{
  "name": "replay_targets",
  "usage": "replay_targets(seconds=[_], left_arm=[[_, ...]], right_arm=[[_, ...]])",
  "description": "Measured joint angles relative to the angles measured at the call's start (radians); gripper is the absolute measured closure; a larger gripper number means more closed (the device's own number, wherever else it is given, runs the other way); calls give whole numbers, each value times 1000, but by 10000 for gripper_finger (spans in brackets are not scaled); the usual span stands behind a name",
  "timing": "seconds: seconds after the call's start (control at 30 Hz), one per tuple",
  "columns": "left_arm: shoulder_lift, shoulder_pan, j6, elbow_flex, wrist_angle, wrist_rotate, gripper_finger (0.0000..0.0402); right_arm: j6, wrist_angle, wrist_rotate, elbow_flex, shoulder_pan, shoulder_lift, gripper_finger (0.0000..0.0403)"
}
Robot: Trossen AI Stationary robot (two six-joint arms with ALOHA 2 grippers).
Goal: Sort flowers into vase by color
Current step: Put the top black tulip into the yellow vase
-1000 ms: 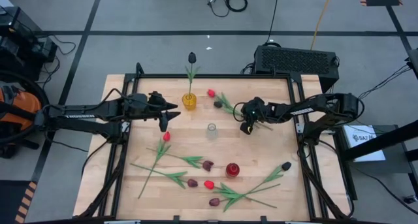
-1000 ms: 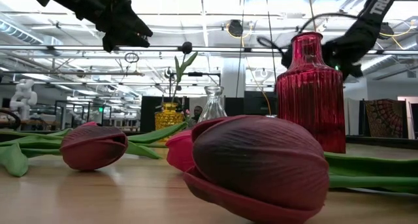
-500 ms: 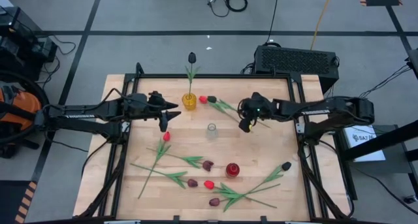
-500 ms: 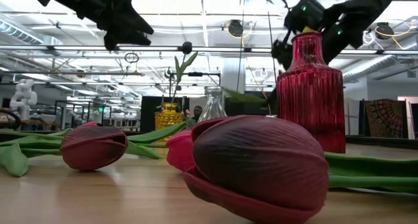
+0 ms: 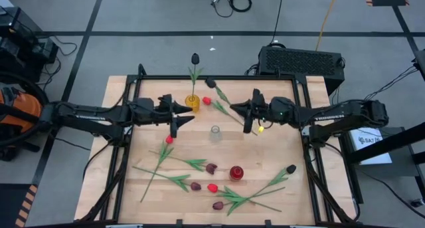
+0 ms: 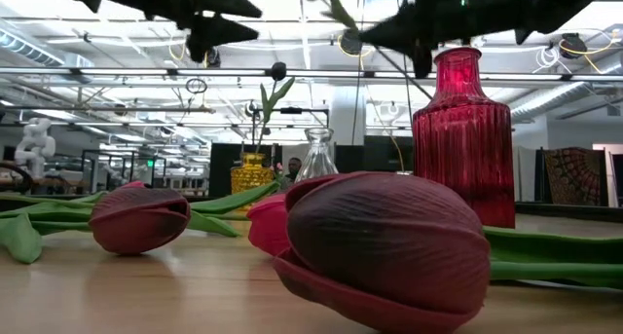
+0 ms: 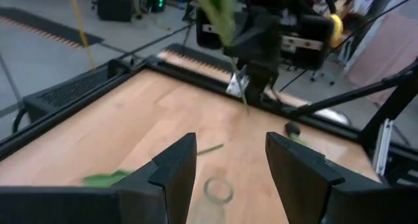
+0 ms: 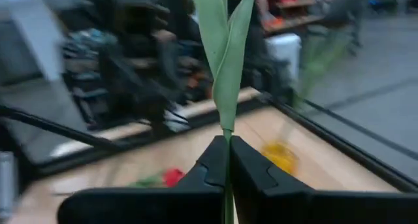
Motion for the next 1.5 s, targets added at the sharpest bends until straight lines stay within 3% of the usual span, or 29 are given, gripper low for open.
replay_targets(seconds=[0.13,0.3,0.53,0.8,1.5], left_arm=[[98,-23,1,0,141,1,201],[165,-26,29,0,309,1,160],[184,-26,28,0,373,8,108],[216,-26,32,0,444,32,104],[430,-61,75,128,462,76,104]], right_arm=[[-2,146,1,0,58,51,402],[-4,282,2,0,85,109,396],[24,413,3,-1,107,190,393],[61,577,2,-1,115,260,392],[21,496,3,114,151,335,392]])
